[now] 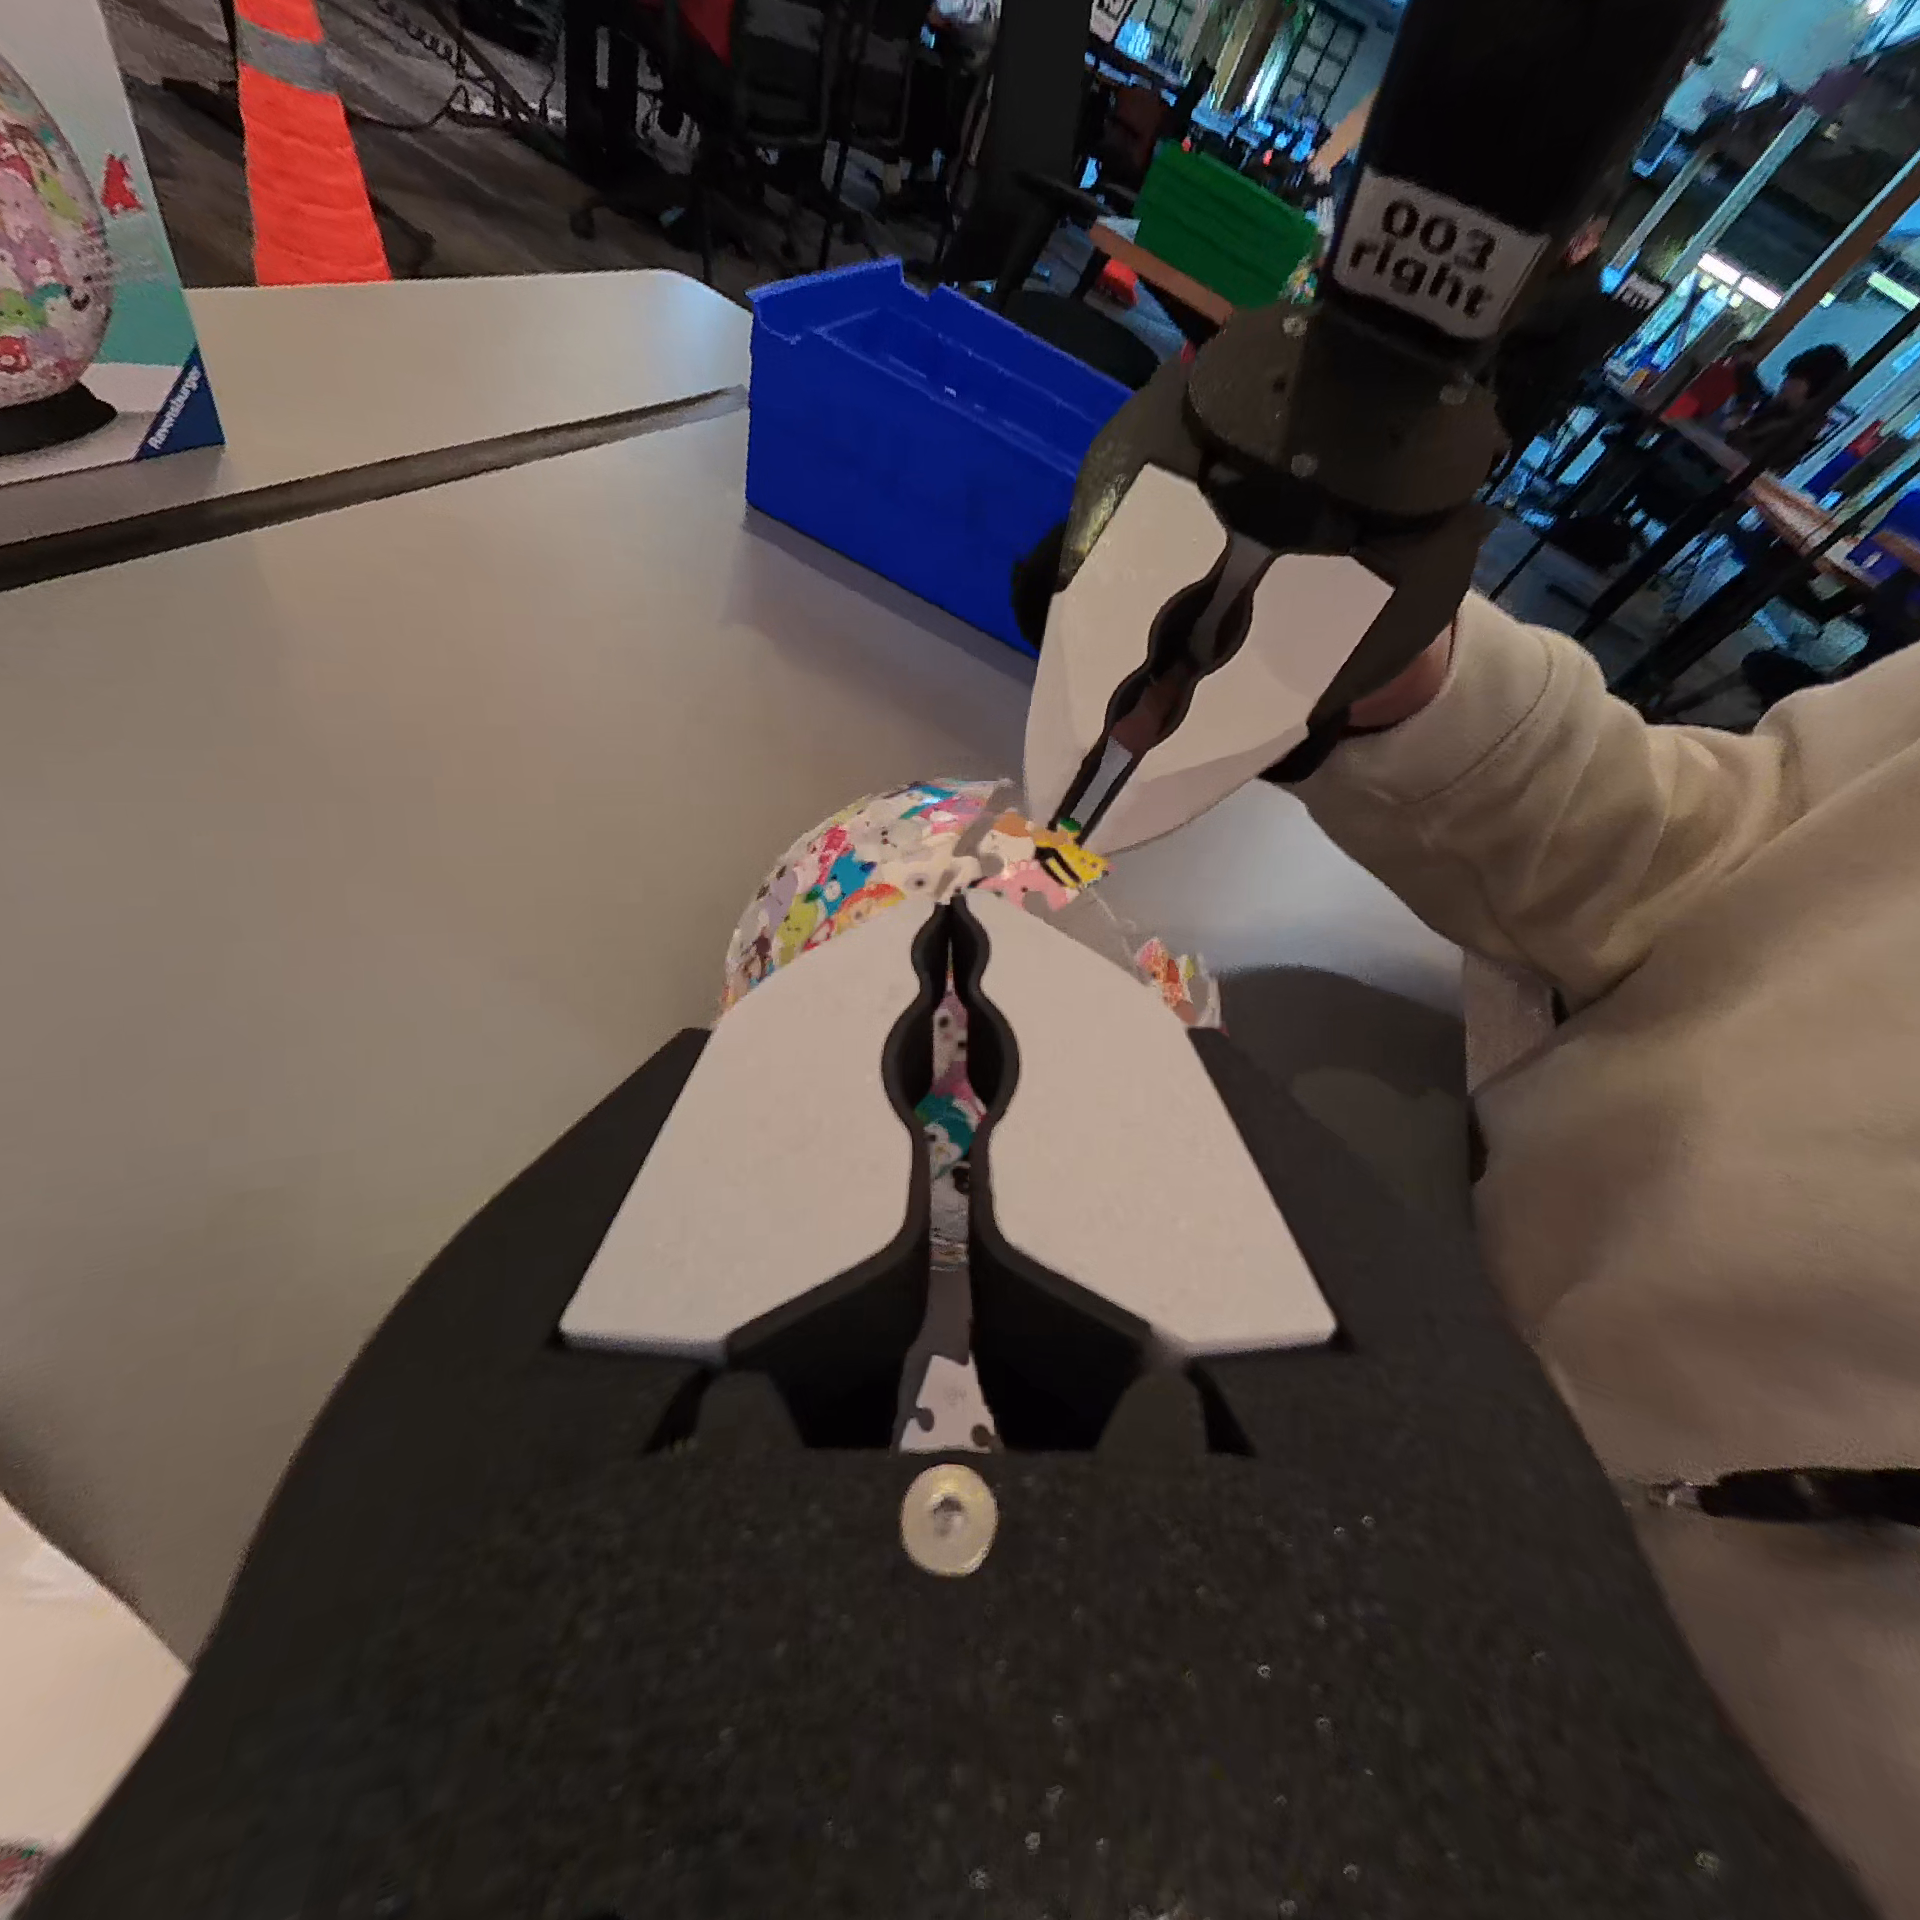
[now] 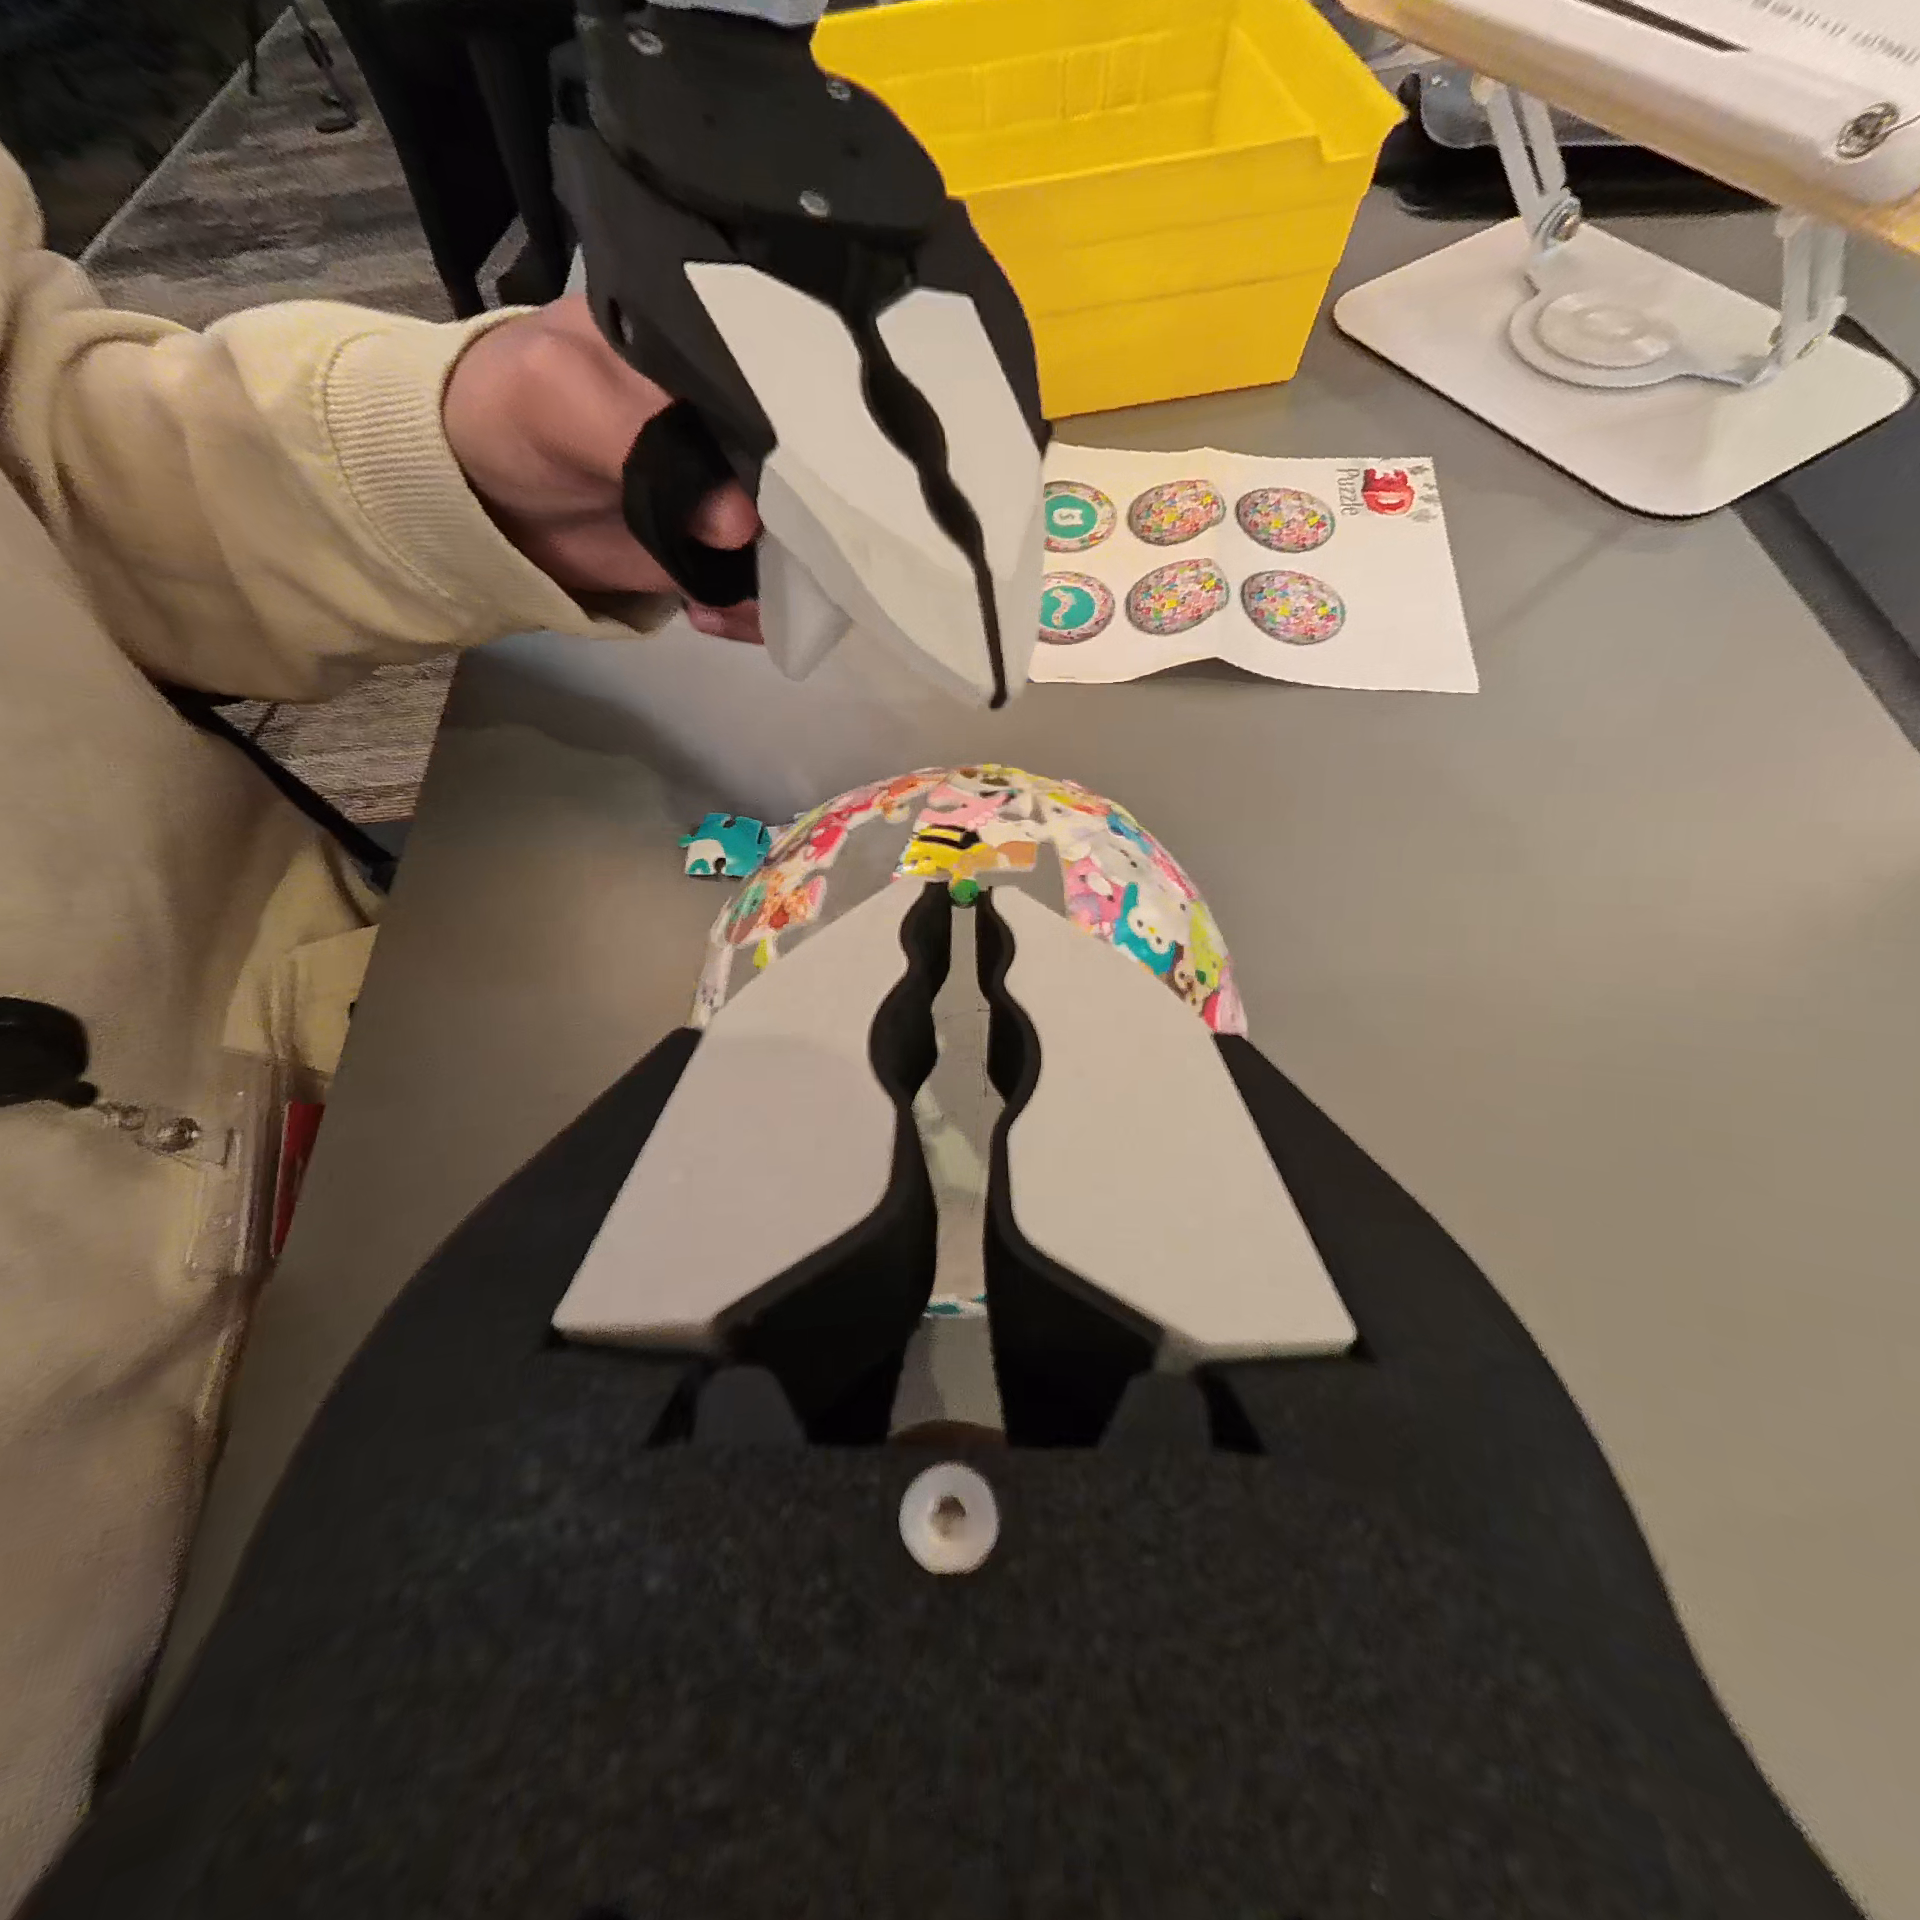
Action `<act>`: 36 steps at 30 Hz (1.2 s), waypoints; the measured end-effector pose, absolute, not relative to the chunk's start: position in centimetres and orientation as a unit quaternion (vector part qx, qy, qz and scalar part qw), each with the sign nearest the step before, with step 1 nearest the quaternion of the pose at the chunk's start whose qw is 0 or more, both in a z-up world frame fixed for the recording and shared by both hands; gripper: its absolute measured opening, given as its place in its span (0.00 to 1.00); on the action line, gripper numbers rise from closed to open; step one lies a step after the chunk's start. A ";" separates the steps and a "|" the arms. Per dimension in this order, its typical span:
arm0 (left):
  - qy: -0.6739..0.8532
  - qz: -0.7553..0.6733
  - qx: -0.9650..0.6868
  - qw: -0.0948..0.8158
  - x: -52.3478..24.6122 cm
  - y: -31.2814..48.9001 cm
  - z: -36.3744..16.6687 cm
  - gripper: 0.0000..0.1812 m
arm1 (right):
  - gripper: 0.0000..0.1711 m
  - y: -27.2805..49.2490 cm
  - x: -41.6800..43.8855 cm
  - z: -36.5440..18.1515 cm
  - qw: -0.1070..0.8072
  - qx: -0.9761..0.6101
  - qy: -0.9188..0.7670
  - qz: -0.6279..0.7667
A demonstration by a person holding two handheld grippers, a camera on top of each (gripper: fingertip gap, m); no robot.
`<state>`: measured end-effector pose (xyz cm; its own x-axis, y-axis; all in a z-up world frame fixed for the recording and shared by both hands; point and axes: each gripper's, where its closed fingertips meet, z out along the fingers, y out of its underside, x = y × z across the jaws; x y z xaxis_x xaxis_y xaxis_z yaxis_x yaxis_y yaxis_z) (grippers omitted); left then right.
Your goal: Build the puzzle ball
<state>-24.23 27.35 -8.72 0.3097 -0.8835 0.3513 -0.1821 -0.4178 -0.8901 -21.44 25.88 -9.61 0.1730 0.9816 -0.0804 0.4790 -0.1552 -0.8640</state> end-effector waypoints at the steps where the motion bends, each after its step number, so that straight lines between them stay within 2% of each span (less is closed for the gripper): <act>1: 0.381 -0.446 -0.712 0.387 -24.1 27.4 -8.8 0.00 | 0.03 25.8 -21.4 -9.6 0.354 -0.674 -0.541 0.356; 10: 0.402 -0.432 -0.711 0.381 -23.4 27.4 -8.8 0.00 | 0.03 25.9 -21.3 -10.0 0.306 -0.676 -0.553 0.379; 36: 0.415 -0.409 -0.724 0.370 -23.2 27.4 -9.7 0.00 | 0.03 26.2 -21.1 -10.0 0.284 -0.674 -0.568 0.377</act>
<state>-23.21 27.40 -9.70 0.3211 -0.9032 0.2847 -0.2991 -0.3820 -0.8744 -21.08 26.25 -10.02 0.0706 0.9803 -0.1845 0.5521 -0.1925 -0.8113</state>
